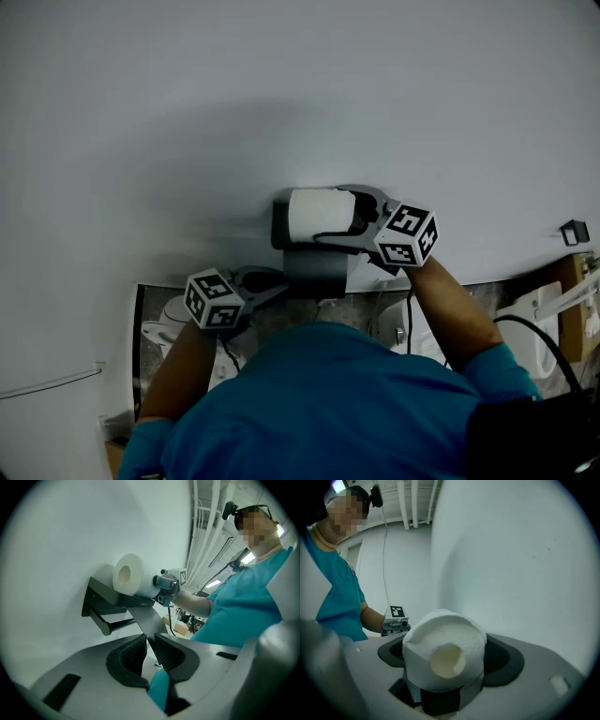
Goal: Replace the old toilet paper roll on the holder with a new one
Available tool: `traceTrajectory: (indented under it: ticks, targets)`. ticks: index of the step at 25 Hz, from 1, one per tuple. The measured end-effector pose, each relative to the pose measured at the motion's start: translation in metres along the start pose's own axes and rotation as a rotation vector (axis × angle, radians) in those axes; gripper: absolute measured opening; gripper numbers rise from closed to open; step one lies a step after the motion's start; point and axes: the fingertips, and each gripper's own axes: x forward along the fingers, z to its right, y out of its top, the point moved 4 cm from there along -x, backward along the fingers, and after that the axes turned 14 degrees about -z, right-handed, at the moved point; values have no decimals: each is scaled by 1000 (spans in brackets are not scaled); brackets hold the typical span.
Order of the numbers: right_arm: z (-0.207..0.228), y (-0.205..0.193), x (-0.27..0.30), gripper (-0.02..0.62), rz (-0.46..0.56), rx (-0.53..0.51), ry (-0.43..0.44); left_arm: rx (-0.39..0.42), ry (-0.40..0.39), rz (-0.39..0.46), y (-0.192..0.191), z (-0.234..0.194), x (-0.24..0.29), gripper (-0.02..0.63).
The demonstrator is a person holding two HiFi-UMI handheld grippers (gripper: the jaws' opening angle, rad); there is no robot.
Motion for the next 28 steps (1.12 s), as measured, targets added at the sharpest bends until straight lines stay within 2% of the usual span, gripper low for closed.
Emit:
traceTrajectory:
  ticks: [7, 13, 28]
  targets:
    - [5, -8, -2, 442, 34, 71, 41, -1, 4, -1, 1, 2, 0, 55]
    - [2, -9, -4, 445, 8, 77, 9, -1, 9, 1, 0, 1, 0, 55]
    - [-5, 4, -39, 469, 106, 91, -36, -2, 18, 0, -1, -1, 0, 55]
